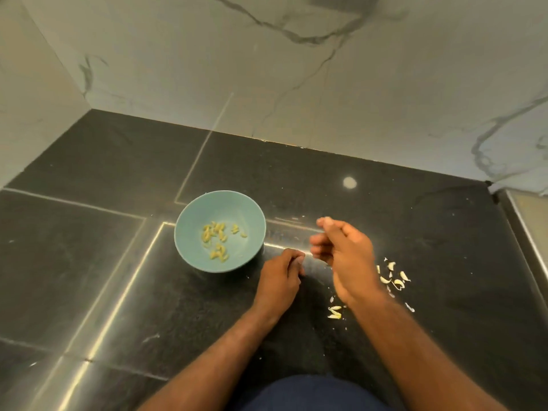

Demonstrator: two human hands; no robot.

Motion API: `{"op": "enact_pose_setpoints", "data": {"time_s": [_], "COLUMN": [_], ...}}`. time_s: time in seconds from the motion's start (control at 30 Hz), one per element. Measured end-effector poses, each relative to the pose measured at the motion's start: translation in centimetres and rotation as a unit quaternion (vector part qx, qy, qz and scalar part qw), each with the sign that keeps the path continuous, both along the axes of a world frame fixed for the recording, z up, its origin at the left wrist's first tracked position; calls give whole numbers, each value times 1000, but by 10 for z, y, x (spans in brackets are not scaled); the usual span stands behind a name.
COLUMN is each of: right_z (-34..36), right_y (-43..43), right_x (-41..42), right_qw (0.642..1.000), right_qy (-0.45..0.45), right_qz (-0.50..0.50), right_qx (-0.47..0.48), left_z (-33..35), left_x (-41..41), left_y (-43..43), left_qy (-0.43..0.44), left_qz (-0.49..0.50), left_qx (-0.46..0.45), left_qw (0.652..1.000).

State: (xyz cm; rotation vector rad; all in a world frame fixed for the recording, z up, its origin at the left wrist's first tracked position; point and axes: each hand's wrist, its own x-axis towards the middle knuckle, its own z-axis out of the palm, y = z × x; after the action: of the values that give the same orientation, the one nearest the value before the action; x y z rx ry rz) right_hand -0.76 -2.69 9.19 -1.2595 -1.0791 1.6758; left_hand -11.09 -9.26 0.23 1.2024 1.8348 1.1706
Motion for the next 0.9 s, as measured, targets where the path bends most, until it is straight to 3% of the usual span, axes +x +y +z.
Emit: {"op": "enact_pose_setpoints", "data": {"time_s": [0.1,0.23,0.4,0.57,0.73,0.83,0.9], "right_z": [-16,-36,-35,-41,-50,-54,-54], "right_y": [-9,-17,-33,-48,-58,-61,-61], "right_x": [40,83,93,91,87,88,90], "right_qw": [993,947,935,850,801,791,805], "right_qy": [-101,-273,-314,-447,-509,-510,-497], "right_qz": [-25,118,63,226,257,259,240], "right_qx": [58,121,152,165,182,216,217], "left_z": [0,-5,-5,-3,-4,-4,-4], "left_x": [1,1,1,1,1,3,4], "left_y": [2,2,3,3,4,3,2], "left_qy": [22,61,66,76,73,77,70], "left_qz": [-24,-61,-53,-46,-42,-37,-30], "left_qx": [4,15,32,29,23,25,18], "left_qw": [999,996,996,996,996,996,997]}}
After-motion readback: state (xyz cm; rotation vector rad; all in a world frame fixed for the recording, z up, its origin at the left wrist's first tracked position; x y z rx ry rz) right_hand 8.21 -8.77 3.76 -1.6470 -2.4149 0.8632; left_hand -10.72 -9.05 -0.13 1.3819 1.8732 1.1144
